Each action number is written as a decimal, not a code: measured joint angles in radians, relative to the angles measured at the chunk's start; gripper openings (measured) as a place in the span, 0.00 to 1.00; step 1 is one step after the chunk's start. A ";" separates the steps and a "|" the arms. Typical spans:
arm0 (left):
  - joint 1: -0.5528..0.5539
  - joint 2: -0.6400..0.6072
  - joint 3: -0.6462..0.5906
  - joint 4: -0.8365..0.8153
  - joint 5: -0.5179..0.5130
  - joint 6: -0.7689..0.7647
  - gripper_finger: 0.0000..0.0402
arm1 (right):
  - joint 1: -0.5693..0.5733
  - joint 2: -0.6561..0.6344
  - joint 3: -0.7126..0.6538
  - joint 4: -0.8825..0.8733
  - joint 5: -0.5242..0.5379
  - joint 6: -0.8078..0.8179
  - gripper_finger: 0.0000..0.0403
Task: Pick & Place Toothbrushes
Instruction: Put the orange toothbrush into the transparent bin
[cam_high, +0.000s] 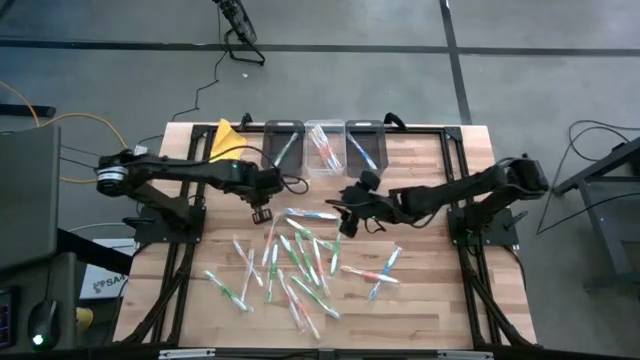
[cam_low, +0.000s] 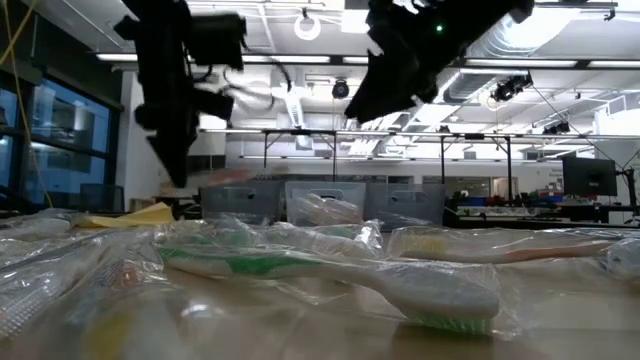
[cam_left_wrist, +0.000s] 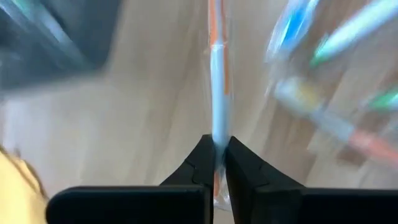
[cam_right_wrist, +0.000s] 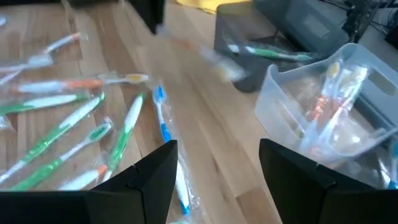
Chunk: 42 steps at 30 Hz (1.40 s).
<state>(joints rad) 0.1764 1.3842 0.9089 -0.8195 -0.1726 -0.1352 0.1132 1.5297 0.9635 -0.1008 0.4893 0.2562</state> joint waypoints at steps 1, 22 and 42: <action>0.000 -0.024 0.001 0.003 0.000 0.000 0.03 | 0.000 0.019 0.000 0.040 0.000 -0.015 0.55; -0.086 -0.311 0.000 0.284 0.114 0.130 0.03 | -0.074 0.115 0.000 0.650 -0.108 -0.148 0.55; -0.099 -0.306 0.000 0.354 0.118 0.157 0.03 | -0.148 0.115 0.000 0.822 -0.387 -0.166 0.09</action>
<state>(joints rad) 0.0771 1.0786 0.9085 -0.4654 -0.0548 0.0221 -0.0349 1.6447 0.9638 0.7212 0.1020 0.0902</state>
